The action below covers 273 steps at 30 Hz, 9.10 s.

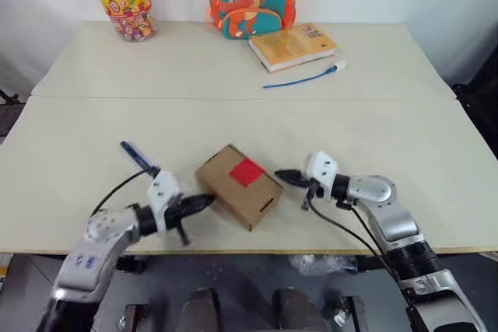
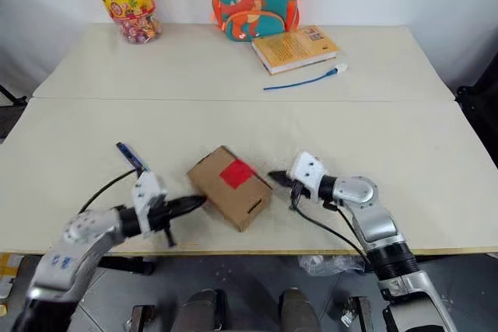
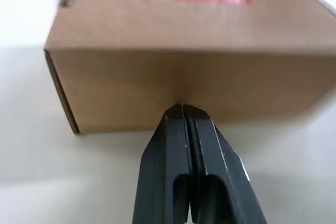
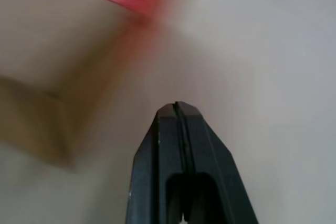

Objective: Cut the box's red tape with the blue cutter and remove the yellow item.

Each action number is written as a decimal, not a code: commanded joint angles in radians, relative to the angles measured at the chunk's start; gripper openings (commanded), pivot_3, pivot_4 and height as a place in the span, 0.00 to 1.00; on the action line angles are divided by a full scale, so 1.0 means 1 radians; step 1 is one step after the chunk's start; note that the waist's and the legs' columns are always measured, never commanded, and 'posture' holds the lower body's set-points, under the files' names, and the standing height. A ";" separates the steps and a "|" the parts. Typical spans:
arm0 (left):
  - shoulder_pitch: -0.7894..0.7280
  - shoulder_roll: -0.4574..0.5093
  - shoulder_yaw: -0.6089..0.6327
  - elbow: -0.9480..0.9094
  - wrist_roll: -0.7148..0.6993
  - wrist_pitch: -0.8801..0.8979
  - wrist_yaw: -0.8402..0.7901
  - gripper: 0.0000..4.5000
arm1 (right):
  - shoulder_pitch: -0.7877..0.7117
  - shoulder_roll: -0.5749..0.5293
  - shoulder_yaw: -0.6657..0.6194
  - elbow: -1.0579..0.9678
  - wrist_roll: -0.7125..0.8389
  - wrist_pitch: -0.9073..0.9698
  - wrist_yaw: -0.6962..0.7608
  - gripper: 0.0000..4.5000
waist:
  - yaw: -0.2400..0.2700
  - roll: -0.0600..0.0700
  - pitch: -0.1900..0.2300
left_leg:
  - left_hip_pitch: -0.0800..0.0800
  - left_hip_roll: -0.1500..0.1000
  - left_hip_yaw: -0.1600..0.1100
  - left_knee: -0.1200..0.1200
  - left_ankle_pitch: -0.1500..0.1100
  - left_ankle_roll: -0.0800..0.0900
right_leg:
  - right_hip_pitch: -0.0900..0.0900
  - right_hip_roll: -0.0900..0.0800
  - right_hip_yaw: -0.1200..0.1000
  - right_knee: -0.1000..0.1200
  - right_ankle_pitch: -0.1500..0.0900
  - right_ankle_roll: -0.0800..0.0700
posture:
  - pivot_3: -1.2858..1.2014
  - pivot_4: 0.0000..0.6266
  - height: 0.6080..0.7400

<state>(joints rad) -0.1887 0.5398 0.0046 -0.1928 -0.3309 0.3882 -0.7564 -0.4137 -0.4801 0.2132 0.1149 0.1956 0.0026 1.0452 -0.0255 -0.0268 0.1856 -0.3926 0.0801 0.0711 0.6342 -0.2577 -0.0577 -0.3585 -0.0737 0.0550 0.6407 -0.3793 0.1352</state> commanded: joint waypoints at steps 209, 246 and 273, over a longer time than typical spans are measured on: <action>-0.490 -0.425 0.662 0.616 0.163 -0.029 1.513 0.81 | 0.277 -0.135 -0.362 -0.394 0.357 0.042 0.030 1.00 | 0.024 0.001 -0.002 | 0.004 0.006 0.010 0.012 -0.017 0.002 | 0.010 0.005 0.006 -0.018 0.005 0.007 | 0.52 0.24 1.00; 0.205 -0.056 0.230 -0.207 -0.245 0.339 0.267 0.10 | 0.304 -0.142 -0.362 -0.396 0.360 0.029 0.030 1.00 | 0.017 0.004 -0.003 | 0.005 0.015 0.020 0.010 -0.020 -0.003 | 0.003 0.010 0.009 -0.015 0.001 0.000 | 0.52 0.24 1.00; 0.256 0.053 0.354 -0.073 -0.263 0.205 0.228 0.99 | 0.314 -0.137 -0.358 -0.409 0.362 0.038 0.004 1.00 | -0.013 0.004 -0.003 | 0.009 0.018 0.022 0.010 -0.020 -0.004 | 0.003 0.013 0.012 -0.012 0.001 -0.003 | 0.52 0.24 1.00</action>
<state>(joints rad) 0.0405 0.5638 0.3840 -0.2585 -0.6602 0.6741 -0.4792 -0.0953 -0.6181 -0.1327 -0.2669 0.5485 0.0466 1.0545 -0.0388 -0.0224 0.1826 -0.3849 0.0978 0.0928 0.6441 -0.2778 -0.0613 -0.3560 -0.0612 0.0673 0.6279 -0.3779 0.1322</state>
